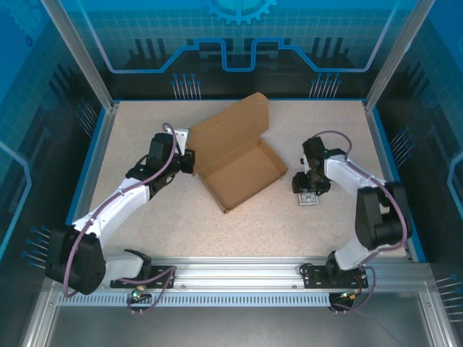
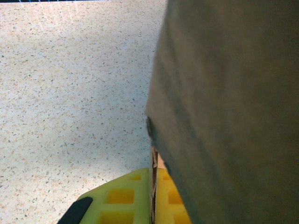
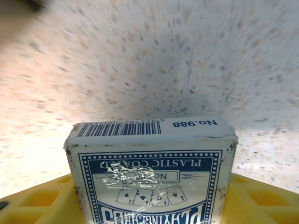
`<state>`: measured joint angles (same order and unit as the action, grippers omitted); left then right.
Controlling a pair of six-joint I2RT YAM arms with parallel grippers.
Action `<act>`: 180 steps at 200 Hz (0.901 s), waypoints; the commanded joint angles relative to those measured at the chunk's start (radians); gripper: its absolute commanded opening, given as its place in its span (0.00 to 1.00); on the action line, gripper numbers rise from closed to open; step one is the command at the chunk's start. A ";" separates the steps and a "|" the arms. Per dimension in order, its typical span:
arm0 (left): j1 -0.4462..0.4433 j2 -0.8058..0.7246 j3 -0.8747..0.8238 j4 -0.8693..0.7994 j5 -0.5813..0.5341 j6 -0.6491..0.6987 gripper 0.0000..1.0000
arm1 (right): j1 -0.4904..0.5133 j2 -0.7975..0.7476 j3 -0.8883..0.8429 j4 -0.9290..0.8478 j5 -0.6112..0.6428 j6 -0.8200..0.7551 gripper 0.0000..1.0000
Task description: Fold the paper box
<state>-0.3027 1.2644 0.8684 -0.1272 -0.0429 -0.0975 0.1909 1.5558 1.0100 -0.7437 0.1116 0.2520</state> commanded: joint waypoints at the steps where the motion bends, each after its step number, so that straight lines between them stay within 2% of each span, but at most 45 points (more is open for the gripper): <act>1: 0.005 -0.013 0.008 0.029 0.030 -0.001 0.05 | 0.072 -0.104 0.053 0.009 -0.065 0.064 0.60; 17: 0.005 -0.012 0.009 0.028 0.035 -0.003 0.05 | 0.170 -0.099 0.106 0.034 -0.060 0.110 0.59; 42: 0.005 -0.017 0.006 0.031 0.035 -0.006 0.05 | 0.314 -0.003 0.224 0.074 -0.011 0.148 0.59; 82: 0.005 -0.022 0.006 0.030 0.042 -0.013 0.05 | 0.434 0.192 0.389 0.144 0.038 0.171 0.59; 141: 0.004 -0.030 0.002 0.033 0.047 -0.017 0.05 | 0.481 0.436 0.513 0.168 0.103 0.170 0.61; 180: 0.004 -0.025 0.000 0.034 0.047 -0.018 0.05 | 0.481 0.453 0.524 0.166 0.088 0.164 0.74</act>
<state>-0.3027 1.2644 0.8684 -0.1268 -0.0208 -0.1047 0.6670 2.0254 1.4925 -0.5858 0.1864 0.4122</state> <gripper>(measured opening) 0.069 0.697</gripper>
